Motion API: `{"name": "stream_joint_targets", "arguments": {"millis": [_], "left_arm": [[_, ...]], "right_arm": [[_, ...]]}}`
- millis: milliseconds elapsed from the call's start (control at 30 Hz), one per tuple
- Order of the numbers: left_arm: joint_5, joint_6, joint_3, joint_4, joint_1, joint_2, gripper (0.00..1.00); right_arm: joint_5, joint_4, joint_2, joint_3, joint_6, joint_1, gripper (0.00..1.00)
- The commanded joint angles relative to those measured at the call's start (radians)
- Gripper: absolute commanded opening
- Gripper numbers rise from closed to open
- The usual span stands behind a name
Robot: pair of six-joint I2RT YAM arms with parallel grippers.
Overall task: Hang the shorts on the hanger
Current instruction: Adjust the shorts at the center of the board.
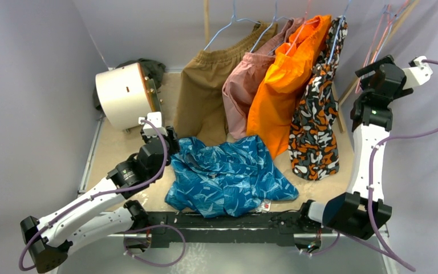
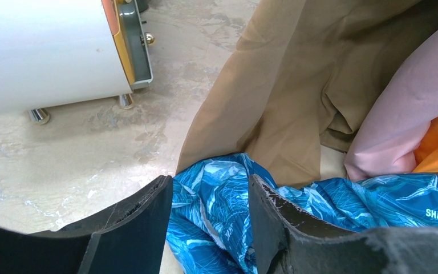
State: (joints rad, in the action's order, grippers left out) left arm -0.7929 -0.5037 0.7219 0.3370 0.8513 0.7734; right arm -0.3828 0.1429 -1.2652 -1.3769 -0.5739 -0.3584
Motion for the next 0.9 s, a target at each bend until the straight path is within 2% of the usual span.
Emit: {"name": "stream_joint_targets", "arguments": {"millis": [0,233,400,633,767,867], "left_arm": [[-0.006,0.012,0.002,-0.043,-0.002,-0.007,0.50],[0.006,0.011,0.004,-0.043,-0.002,0.008,0.50],[0.011,0.011,0.005,-0.045,-0.002,0.021,0.50],[0.011,0.002,0.007,-0.040,-0.001,0.027,0.50],[-0.005,-0.005,0.020,-0.017,-0.001,0.030,0.49],[-0.009,-0.009,0.032,-0.007,-0.001,0.020,0.49]], "right_arm": [[-0.029,-0.023,0.049,0.034,0.001,0.002,0.83],[0.017,-0.010,0.103,0.099,-0.008,0.005,0.82],[0.023,-0.007,0.149,0.114,-0.003,0.059,0.82],[0.103,0.034,0.145,0.022,-0.001,0.106,0.79],[0.146,0.088,0.162,-0.041,-0.014,0.105,0.81],[0.222,0.189,0.182,-0.084,-0.033,0.103,0.85]]}}
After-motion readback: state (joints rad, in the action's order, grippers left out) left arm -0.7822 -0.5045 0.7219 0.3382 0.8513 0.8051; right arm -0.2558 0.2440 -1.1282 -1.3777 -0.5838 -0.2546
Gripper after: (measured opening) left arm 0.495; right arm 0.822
